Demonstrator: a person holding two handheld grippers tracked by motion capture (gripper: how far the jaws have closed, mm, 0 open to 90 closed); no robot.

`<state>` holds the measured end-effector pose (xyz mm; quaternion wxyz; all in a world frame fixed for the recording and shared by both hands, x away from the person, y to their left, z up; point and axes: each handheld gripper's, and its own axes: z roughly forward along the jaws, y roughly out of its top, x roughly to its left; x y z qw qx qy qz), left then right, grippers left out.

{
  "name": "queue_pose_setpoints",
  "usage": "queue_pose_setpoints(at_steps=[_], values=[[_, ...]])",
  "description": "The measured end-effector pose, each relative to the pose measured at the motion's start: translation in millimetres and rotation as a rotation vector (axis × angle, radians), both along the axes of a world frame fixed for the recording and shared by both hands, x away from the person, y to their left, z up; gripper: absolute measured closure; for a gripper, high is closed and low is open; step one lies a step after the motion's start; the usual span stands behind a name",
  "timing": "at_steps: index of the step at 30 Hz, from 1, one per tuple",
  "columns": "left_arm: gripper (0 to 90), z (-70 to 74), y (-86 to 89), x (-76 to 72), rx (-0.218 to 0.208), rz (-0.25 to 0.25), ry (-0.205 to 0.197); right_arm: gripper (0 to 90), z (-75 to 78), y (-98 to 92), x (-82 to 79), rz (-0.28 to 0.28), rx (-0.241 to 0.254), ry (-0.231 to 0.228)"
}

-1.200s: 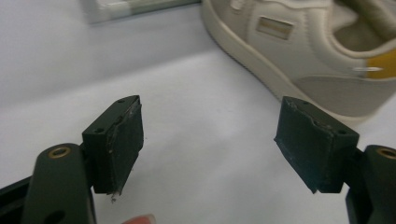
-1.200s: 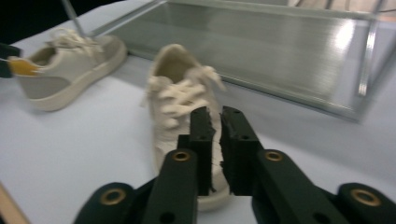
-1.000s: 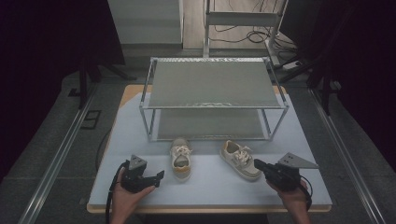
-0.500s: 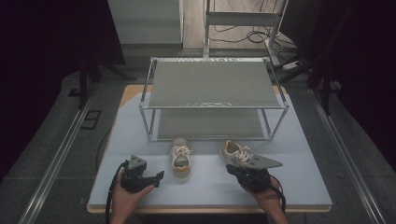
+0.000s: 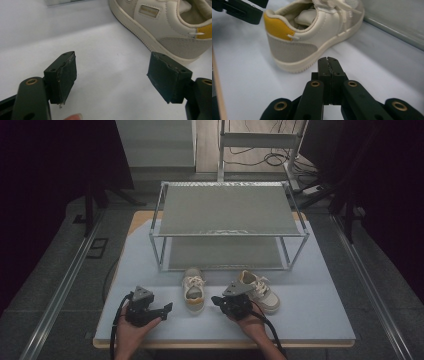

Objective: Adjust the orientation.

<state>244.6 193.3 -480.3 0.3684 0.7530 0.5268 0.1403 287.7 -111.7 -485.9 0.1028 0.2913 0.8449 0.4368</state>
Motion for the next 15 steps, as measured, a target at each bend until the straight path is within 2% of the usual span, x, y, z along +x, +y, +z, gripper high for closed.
queue_pose_setpoints(at_steps=[5,10,11,15], values=[[23.4,-0.3,1.7,-0.1,0.0,0.002,0.002,89.4,-4.4,15.1,3.9,0.021,-0.021,0.009],[23.4,1.2,3.0,-0.7,-0.007,0.003,-0.001,89.4,-4.5,21.6,3.4,0.014,-0.025,0.011],[23.4,1.7,3.8,-0.5,-0.006,0.008,0.0,89.5,-5.4,24.1,3.1,0.026,-0.013,0.028],[23.5,1.6,5.2,-0.1,-0.007,0.008,-0.002,89.5,-8.5,34.3,-0.8,0.055,-0.028,0.025]])
